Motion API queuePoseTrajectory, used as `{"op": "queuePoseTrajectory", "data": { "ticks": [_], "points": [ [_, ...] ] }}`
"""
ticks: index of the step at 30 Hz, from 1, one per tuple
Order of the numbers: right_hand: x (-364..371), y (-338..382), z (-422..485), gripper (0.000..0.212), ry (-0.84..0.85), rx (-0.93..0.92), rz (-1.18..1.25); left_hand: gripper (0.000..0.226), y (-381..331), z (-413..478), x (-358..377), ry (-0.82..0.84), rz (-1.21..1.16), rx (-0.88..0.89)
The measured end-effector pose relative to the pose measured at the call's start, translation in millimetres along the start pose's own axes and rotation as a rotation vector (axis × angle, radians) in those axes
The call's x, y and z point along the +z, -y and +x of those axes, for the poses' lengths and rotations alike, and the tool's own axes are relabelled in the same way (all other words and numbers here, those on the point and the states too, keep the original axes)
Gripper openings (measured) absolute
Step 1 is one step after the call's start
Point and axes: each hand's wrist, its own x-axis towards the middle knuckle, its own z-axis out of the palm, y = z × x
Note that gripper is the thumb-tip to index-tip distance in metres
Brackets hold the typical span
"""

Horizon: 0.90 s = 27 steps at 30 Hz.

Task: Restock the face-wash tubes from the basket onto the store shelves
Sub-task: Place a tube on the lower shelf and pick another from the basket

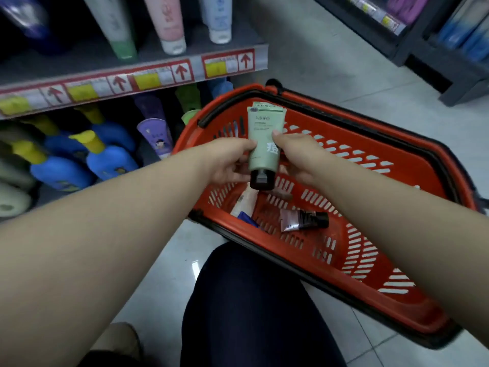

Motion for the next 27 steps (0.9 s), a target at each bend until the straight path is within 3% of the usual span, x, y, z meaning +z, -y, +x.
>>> {"op": "queuePoseTrajectory", "data": {
  "ticks": [9, 18, 27],
  "points": [
    [64.2, 76.4, -49.5, 0.014, 0.165, -0.198, 0.027, 0.01, -49.7, -98.8, -54.5, -0.059, 0.024, 0.246],
    [139.2, 158.7, -104.4, 0.014, 0.381, -0.411, -0.007, 0.006, -97.3, -194.5, -115.7, -0.225, -0.029, 0.478],
    [192.6, 229.0, -133.3, 0.012, 0.409, -0.527, -0.008, 0.008, -148.5, -254.6, -159.7, -0.307, -0.001, 0.621]
  ]
}}
